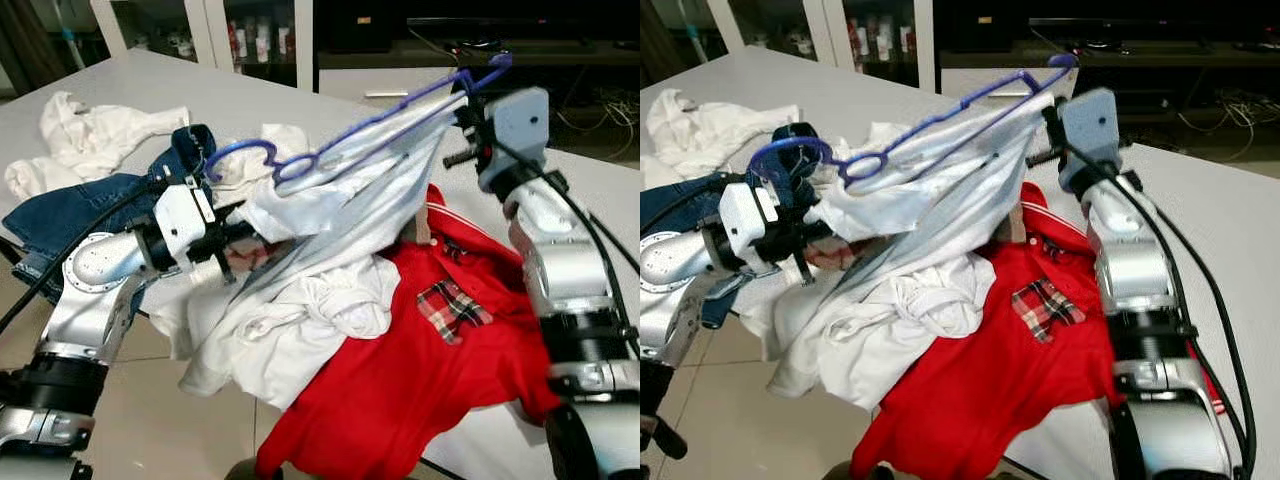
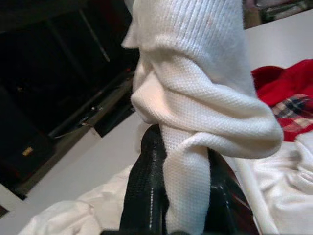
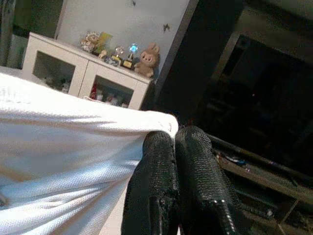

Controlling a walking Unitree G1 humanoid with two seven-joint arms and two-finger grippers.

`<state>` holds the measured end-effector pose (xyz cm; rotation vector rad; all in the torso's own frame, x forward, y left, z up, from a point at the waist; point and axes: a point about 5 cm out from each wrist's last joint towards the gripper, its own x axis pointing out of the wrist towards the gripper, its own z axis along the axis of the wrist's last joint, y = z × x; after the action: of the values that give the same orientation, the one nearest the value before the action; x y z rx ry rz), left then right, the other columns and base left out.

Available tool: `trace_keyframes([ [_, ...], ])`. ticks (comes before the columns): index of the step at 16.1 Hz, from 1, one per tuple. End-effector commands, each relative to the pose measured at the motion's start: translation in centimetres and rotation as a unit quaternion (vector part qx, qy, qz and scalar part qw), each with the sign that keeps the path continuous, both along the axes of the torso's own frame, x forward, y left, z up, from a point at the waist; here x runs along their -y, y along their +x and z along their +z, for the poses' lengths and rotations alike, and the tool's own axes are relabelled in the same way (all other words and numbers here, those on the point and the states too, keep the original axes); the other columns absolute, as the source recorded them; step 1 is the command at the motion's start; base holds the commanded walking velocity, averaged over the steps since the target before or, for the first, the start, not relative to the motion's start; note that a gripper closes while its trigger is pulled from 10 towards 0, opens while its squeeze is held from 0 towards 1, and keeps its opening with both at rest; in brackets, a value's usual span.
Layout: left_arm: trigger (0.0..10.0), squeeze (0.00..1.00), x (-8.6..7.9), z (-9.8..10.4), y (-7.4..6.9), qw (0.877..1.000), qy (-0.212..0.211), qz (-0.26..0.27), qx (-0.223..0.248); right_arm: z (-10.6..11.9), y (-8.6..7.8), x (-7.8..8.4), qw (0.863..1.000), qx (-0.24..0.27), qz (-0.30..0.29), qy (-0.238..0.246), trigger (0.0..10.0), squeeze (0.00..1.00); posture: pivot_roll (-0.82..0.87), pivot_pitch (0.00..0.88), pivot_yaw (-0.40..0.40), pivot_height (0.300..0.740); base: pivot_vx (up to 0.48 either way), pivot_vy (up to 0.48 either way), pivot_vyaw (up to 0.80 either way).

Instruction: Hang hanger

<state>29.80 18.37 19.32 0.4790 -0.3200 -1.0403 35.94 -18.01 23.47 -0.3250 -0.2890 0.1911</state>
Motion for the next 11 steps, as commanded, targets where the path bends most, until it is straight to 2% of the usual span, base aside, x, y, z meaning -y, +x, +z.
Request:
trace_keyframes([
  [1,0.0,0.0,-0.11,0.31,-0.11,1.0,0.007,-0.006,0.003,0.98,0.09,1.07,1.0,0.018,-0.024,0.007,0.0,0.0,0.08,0.0,0.007,0.74,0.0,0.0,0.0],
  [11,0.0,0.0,-0.11,0.31,-0.11,1.0,0.007,-0.006,0.003,0.98,0.09,1.07,1.0,0.018,-0.024,0.007,0.0,0.0,0.08,0.0,0.007,0.74,0.0,0.0,0.0],
])
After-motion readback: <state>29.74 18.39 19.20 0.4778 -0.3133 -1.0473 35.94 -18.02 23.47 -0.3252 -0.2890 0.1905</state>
